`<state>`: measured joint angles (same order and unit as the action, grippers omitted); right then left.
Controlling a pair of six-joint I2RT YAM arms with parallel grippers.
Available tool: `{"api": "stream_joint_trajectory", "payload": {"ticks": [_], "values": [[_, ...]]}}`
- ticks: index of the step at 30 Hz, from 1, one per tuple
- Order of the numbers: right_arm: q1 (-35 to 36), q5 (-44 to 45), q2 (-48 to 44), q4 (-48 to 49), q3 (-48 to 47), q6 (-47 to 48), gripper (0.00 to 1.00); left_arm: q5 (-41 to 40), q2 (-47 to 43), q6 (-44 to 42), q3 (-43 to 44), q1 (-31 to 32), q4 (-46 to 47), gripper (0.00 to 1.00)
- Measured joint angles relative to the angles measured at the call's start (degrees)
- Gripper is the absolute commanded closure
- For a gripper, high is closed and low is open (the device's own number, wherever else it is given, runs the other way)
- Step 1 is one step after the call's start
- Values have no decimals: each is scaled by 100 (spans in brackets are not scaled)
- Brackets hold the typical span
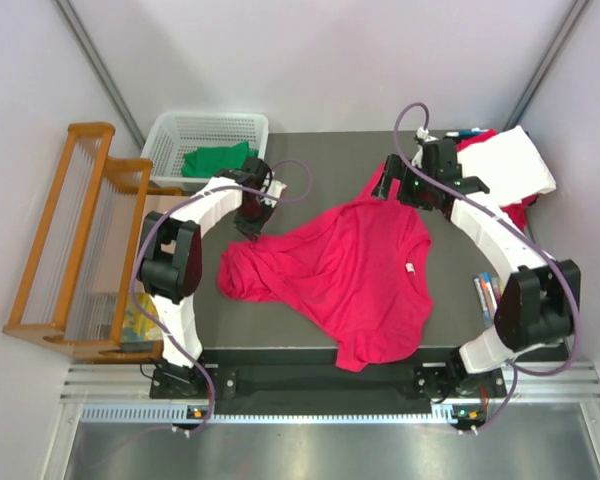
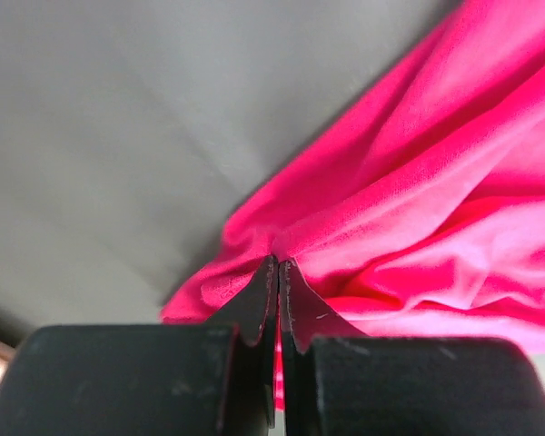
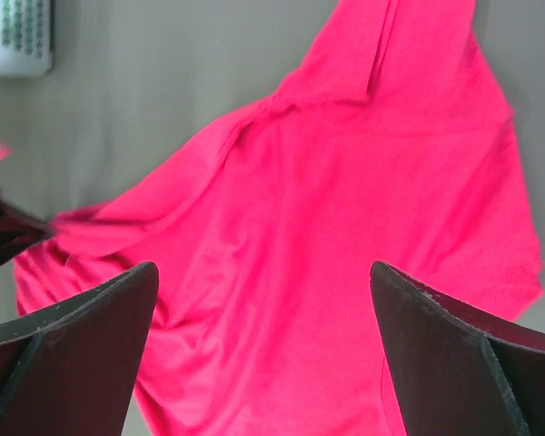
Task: Fold and stack the t-shirts
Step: Flatten the tshirt out
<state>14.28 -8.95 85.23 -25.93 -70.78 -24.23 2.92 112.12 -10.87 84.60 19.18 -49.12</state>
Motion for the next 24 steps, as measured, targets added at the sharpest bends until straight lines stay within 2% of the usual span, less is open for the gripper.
{"api": "stream_joint_trajectory", "payload": {"ticks": [7, 12, 23, 24], "values": [[-321, -140, 1591, 131, -1008, -48, 0, -295, -13, -46, 802, -155, -151, 100], [-365, -195, 2634, 103, -1602, -92, 0, -518, -103, -146, 870, -337, -221, 100], [-365, -345, 3314, -2, -2024, -155, 0, -595, -127, -249, 870, -409, -267, 100], [-365, -365, 3342, -4, -2079, -155, 2, -590, -127, -251, 870, -409, -269, 100]]}}
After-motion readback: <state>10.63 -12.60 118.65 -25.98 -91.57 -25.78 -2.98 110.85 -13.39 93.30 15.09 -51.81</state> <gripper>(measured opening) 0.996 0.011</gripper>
